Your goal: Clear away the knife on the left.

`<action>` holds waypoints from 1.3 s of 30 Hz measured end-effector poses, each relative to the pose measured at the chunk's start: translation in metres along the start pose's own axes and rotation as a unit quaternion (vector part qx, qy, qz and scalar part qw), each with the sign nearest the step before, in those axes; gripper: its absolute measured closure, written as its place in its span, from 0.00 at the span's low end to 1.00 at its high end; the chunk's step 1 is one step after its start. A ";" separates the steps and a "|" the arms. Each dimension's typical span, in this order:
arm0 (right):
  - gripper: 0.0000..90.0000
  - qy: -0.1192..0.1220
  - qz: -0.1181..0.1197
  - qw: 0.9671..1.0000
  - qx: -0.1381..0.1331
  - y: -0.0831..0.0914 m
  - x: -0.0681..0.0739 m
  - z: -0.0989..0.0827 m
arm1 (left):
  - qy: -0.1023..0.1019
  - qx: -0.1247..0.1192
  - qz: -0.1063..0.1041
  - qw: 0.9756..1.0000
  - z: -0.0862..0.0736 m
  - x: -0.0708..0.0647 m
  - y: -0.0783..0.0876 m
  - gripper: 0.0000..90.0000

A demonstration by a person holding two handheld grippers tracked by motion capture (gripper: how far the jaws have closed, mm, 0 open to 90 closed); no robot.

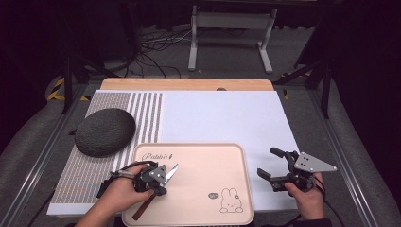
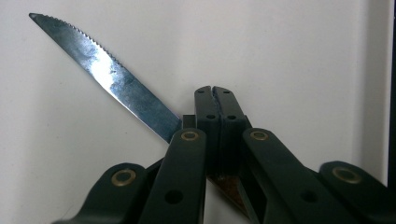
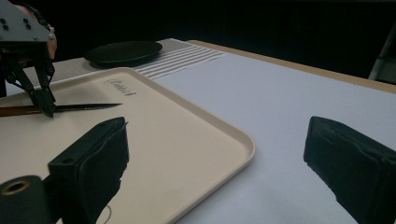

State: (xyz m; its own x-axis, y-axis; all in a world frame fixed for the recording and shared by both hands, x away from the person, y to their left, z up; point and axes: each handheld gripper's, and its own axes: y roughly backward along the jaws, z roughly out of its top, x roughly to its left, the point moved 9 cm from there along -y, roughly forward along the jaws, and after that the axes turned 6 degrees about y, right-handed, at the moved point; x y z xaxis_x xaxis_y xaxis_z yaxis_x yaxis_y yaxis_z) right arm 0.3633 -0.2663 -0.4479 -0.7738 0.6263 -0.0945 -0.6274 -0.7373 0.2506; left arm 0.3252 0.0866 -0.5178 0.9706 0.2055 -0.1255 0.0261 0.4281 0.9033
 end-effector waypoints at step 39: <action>0.08 0.005 0.002 1.000 0.006 0.000 -0.001 -0.003 | 0.052 -0.008 0.059 0.997 -0.031 0.014 0.016 1.00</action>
State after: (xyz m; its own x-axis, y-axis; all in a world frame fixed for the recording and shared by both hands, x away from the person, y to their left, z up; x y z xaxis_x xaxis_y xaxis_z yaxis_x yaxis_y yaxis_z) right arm 0.3640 -0.2676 -0.4510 -0.7770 0.6209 -0.1038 -0.6235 -0.7363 0.2630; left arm 0.3320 0.1240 -0.5182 0.9364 0.3453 -0.0621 -0.0905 0.4089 0.9081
